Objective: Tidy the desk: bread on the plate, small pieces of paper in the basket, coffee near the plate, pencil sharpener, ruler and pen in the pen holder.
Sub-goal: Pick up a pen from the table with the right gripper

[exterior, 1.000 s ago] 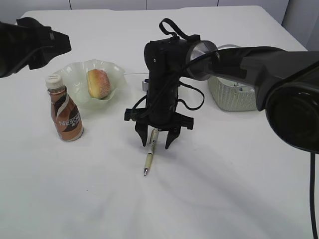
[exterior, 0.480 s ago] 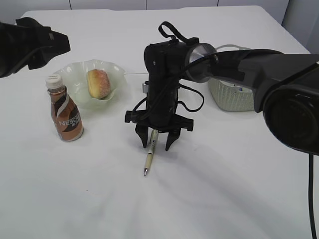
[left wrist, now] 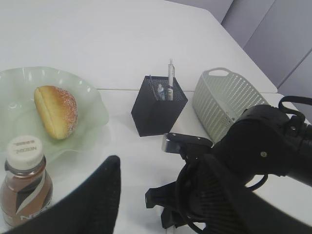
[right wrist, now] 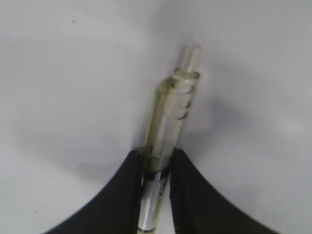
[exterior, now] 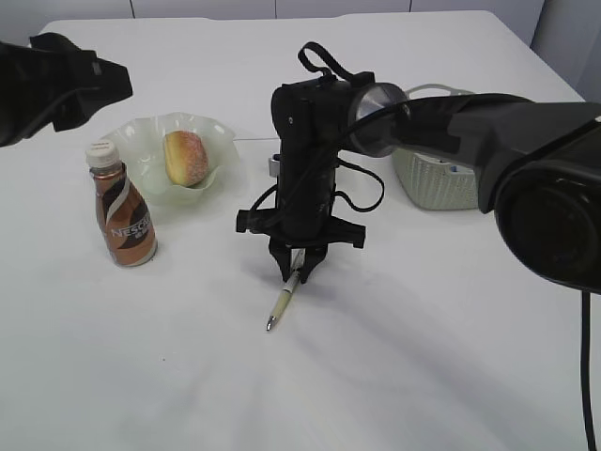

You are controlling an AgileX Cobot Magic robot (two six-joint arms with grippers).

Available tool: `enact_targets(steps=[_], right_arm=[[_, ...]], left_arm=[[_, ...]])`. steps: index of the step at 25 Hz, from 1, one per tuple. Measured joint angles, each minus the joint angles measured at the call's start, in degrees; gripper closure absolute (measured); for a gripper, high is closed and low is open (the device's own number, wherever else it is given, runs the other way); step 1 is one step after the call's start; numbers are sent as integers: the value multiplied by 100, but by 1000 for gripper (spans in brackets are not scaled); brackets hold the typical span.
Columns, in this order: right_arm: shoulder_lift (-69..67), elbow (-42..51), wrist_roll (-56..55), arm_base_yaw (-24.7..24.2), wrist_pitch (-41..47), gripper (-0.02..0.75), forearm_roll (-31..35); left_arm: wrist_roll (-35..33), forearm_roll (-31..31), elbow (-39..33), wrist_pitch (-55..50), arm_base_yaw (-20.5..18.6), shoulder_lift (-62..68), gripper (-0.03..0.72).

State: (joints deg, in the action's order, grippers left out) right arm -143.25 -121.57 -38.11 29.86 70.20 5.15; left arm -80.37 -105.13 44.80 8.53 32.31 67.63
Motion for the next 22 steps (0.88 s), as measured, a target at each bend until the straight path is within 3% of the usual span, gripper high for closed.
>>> enact_targets(steps=[5, 11, 22], right_arm=[[0, 0, 29, 0, -9, 643, 0], [0, 0, 595, 0, -9, 647, -16], [725, 0, 2286, 9, -9, 649, -1196]], left_arm=[[0, 0, 0, 0, 0, 0, 308], [0, 0, 0, 11, 0, 0, 309], [0, 0, 0, 11, 0, 0, 309]])
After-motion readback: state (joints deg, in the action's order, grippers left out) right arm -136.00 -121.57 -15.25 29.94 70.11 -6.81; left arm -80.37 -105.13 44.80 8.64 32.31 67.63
